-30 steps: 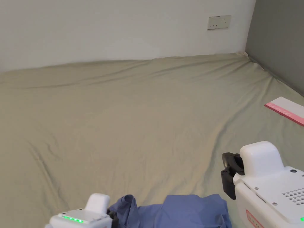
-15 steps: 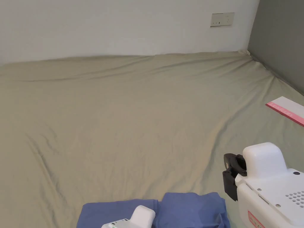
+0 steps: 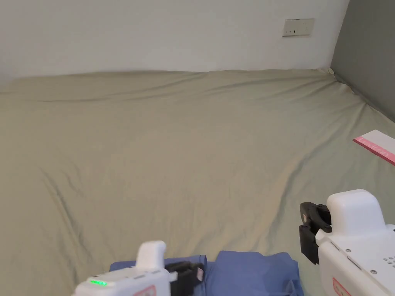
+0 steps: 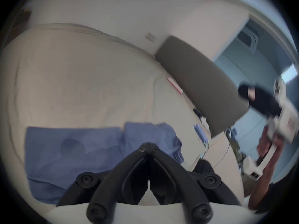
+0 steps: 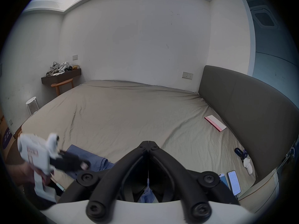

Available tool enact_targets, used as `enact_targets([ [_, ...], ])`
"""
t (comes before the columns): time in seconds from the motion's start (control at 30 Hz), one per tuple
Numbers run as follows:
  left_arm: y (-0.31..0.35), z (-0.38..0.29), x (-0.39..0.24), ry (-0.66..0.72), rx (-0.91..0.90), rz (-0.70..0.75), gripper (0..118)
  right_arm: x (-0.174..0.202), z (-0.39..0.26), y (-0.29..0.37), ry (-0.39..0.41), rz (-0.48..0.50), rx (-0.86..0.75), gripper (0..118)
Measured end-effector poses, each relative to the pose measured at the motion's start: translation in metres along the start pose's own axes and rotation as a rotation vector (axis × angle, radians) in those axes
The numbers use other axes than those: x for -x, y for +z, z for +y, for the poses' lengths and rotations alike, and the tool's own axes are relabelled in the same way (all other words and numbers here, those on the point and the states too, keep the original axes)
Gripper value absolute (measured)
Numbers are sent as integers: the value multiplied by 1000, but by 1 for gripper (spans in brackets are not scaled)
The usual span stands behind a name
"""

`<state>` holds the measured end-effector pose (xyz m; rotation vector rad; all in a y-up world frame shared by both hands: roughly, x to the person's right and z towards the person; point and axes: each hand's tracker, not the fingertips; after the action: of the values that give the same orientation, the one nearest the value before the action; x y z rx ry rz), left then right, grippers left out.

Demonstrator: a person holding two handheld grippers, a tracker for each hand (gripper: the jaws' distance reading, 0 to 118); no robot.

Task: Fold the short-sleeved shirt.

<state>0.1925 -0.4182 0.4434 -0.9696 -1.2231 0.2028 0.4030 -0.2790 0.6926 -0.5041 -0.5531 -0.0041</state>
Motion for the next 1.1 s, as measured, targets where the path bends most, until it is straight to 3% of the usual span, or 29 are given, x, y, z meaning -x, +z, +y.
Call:
enact_targets([
  [0.07, 18, 12, 24, 22, -35, 37, 2, 2, 1, 1, 5, 3, -1, 2],
  [0.13, 35, 19, 53, 61, -51, 86, 24, 3, 2, 1, 9, 6, -2, 2],
  [0.17, 41, 22, 69, 104, -40, 101, 37, 4, 2, 1, 11, 7, -3, 2],
  [0.2, 48, 22, 88, 154, -16, 98, 61, 5, 3, 1, 13, 9, -3, 2],
  [0.27, 59, 18, 121, 245, 10, 92, 97, 6, 3, 1, 17, 13, -2, 2],
  [0.3, 62, 15, 132, 274, 20, 86, 111, 7, 3, 0, 20, 13, 0, 2],
  [0.33, 66, 11, 148, 323, 33, 80, 113, 8, 2, 0, 24, 13, 2, 2],
  [0.53, 57, -20, 211, 573, 74, 42, 113, 12, 0, -8, 31, 16, 22, 2],
  [0.63, 46, -23, 214, 620, 33, -126, 112, 15, -1, -10, 26, 22, 27, 2],
  [0.67, 35, -24, 213, 684, 75, -166, 108, 16, -1, -12, 17, 34, 32, 2],
  [0.7, 25, -26, 210, 714, 101, -193, 92, 16, -2, -13, 12, 43, 36, 2],
  [0.73, 16, -26, 204, 652, 122, -135, 72, 18, -2, -15, 13, 47, 40, 2],
  [0.77, 12, -23, 193, 553, 139, -51, 40, 20, -2, -16, 21, 46, 43, 2],
  [0.8, 8, -20, 187, 480, 158, 8, 15, 22, -3, -16, 29, 43, 44, 2],
  [0.83, 4, -24, 172, 438, 175, 90, 15, 23, -3, -16, 35, 42, 45, 2],
  [0.9, 7, -26, 171, 475, 139, 59, 14, 22, -2, -15, 28, 54, 46, 2],
  [1.1, 32, -14, 158, 286, 110, 206, 13, 20, 3, -15, 26, 41, 44, 2],
])
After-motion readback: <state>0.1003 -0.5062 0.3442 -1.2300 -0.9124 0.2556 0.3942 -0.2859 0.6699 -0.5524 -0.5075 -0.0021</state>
